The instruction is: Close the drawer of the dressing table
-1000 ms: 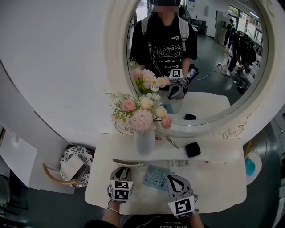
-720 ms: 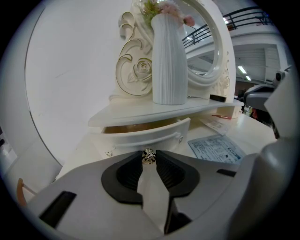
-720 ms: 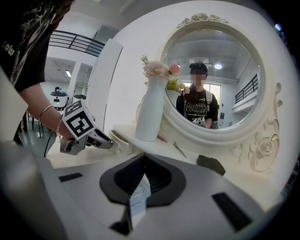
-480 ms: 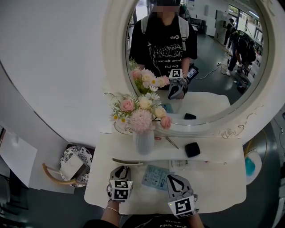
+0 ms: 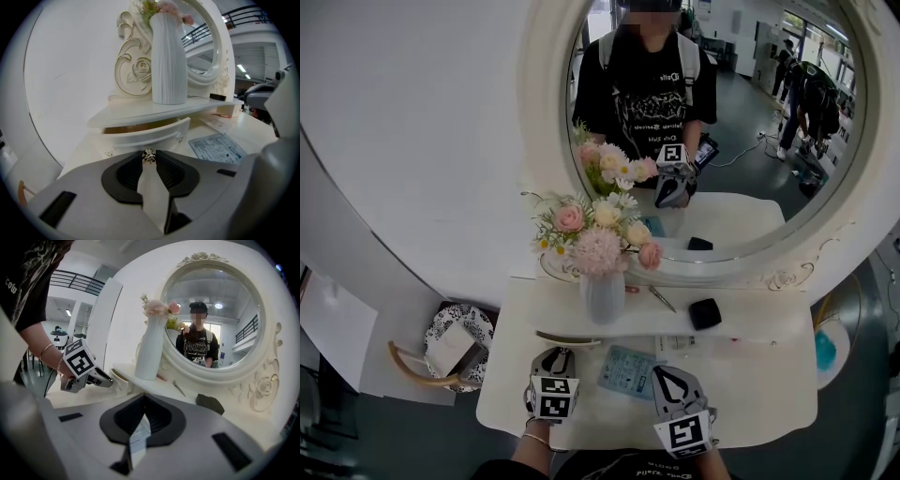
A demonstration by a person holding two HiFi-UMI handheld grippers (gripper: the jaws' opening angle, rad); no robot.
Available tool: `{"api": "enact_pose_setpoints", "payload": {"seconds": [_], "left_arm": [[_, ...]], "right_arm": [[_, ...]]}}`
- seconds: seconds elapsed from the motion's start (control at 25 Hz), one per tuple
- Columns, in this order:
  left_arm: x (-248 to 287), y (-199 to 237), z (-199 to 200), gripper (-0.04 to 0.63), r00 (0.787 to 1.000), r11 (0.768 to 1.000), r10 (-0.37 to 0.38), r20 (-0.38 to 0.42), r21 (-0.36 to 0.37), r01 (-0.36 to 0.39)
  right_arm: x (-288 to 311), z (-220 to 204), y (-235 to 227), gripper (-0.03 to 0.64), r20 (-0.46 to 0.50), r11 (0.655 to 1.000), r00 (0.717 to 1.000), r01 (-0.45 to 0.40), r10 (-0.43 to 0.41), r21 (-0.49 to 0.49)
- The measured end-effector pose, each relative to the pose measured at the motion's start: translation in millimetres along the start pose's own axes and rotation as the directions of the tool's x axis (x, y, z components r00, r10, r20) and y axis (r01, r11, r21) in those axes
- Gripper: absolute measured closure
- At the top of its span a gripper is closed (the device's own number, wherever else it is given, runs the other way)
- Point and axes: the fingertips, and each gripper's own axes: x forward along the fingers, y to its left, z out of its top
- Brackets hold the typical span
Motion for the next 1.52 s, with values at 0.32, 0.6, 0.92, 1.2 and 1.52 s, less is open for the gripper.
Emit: {"api": "enact_pose_setpoints", "payload": {"seconds": [0.32, 0.6, 0.92, 1.2, 1.52], "left_arm": [[1.1, 0.2, 1.3, 0.495, 1.000, 1.000, 0.010, 0.000, -0.002, -0.010], [1.8, -0.2, 1.6, 0.495, 1.000, 1.000, 0.009, 0.002, 0.001, -0.009], [2.7, 0.6, 2.5, 0.495, 1.000, 1.000, 0.015, 0.001, 0.000, -0.015], [4.3, 0.0, 3.5, 0.495, 1.000, 1.000, 0.012, 0.001, -0.001, -0.012], [4.0, 0.2, 3.2, 0.495, 1.000, 1.000, 0.014, 0.000, -0.001, -0.014]], "right_arm": [[-0.5, 0.8, 0.0, 0.606, 0.002, 1.000, 1.000, 0.001, -0.001, 0.000], [-1.3, -0.6, 0.3, 0.606, 0.002, 1.000, 1.000, 0.003, -0.003, 0.001], [-0.7, -0.6, 0.0, 0.606, -0.001, 1.000, 1.000, 0.000, 0.000, 0.004], [-0.1, -1.1, -1.0, 0.606, 0.003, 1.000, 1.000, 0.001, -0.001, 0.023], [-0.2, -2.5, -1.3, 0.606, 0.002, 1.000, 1.000, 0.003, -0.003, 0.030]]}}
